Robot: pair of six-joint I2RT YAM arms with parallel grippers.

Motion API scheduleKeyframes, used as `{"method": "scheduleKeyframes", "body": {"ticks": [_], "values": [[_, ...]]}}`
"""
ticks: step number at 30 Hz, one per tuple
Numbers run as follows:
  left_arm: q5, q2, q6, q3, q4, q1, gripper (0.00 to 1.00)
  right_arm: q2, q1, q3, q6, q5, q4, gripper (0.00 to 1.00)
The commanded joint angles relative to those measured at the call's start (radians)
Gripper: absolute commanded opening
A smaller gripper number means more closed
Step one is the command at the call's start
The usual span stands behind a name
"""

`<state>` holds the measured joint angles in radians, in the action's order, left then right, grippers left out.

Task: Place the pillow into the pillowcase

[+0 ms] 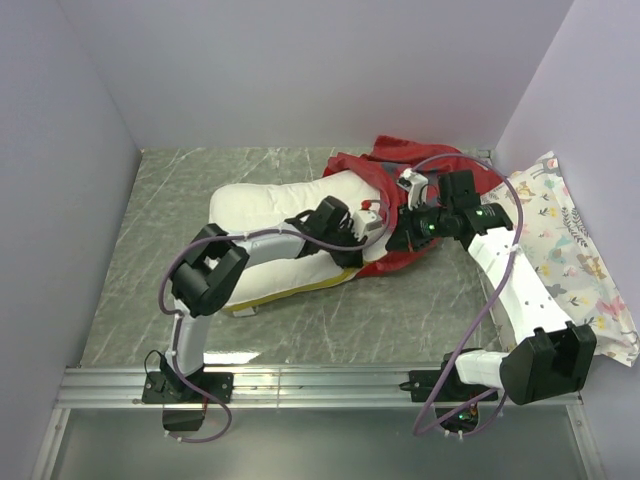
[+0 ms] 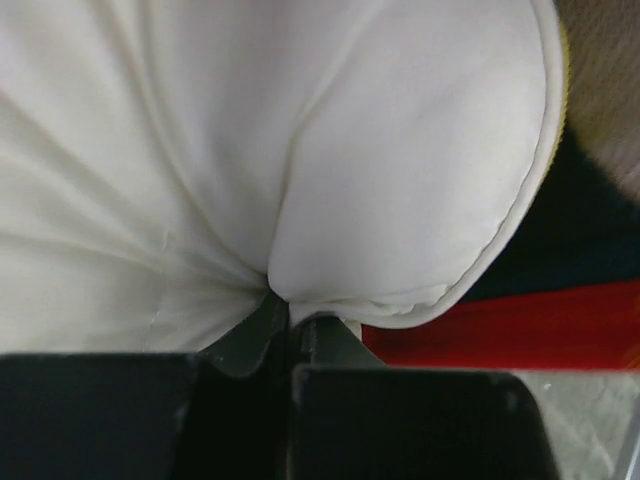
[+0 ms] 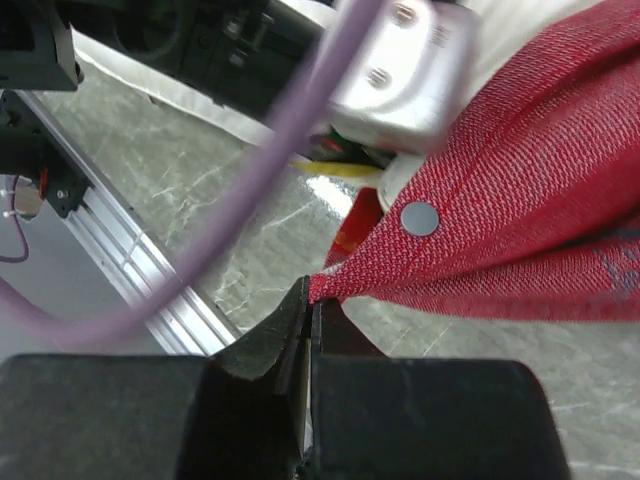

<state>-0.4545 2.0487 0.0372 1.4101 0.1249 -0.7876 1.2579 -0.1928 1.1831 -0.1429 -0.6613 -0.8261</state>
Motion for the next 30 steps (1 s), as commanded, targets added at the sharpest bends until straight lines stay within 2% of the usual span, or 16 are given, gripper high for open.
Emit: {"method": "scheduleKeyframes", "body": {"ticks": [1,3,5,7,9,11,13,17,21,23,24,25,26,28,30], "values": [[0.051,-0.053,0.049,-0.144,0.009,0.059,0.0,-0.075,0.023,0.038,0.012,-0.069,0.012,0.0],[0.016,-0.076,0.04,-0.21,-0.007,0.091,0.0,-0.091,0.021,0.003,0.026,-0.116,0.024,0.0],[-0.111,-0.099,-0.028,-0.191,-0.056,0.149,0.0,-0.083,0.016,-0.048,0.046,-0.161,0.057,0.0],[-0.224,-0.119,-0.171,-0.16,-0.117,0.175,0.0,-0.08,-0.009,-0.095,0.095,-0.198,0.129,0.0],[-0.275,-0.137,-0.255,-0.117,-0.261,0.172,0.0,-0.081,-0.039,-0.161,0.13,-0.21,0.18,0.0],[-0.335,-0.163,-0.399,-0.103,-0.391,0.162,0.0,-0.074,-0.066,-0.177,0.138,-0.219,0.225,0.0],[-0.351,-0.176,-0.491,-0.1,-0.424,0.14,0.03,-0.051,-0.085,-0.155,0.141,-0.244,0.24,0.0],[-0.394,-0.223,-0.577,-0.18,-0.446,0.139,0.41,0.011,-0.147,-0.093,0.14,-0.244,0.258,0.0],[-0.469,-0.375,-0.547,-0.302,-0.372,0.241,0.64,0.032,-0.23,-0.077,0.103,-0.224,0.24,0.0],[-0.477,-0.485,-0.475,-0.31,-0.227,0.341,0.76,0.034,-0.27,-0.076,0.088,-0.213,0.229,0.0],[-0.466,-0.534,-0.371,-0.295,-0.159,0.41,0.79,0.037,-0.28,-0.073,0.068,-0.215,0.223,0.0],[-0.46,-0.548,-0.321,-0.277,-0.011,0.445,0.81,0.041,-0.287,-0.063,0.049,-0.21,0.193,0.0],[-0.437,-0.556,-0.271,-0.242,0.04,0.477,0.86,0.06,-0.292,-0.025,0.007,-0.196,0.164,0.18],[-0.31,-0.536,-0.124,-0.195,0.149,0.548,0.87,0.086,-0.272,0.047,-0.029,-0.137,0.06,0.49],[-0.204,-0.503,0.009,-0.133,0.231,0.57,0.88,0.112,-0.232,0.14,-0.024,-0.074,0.038,0.68]]}}
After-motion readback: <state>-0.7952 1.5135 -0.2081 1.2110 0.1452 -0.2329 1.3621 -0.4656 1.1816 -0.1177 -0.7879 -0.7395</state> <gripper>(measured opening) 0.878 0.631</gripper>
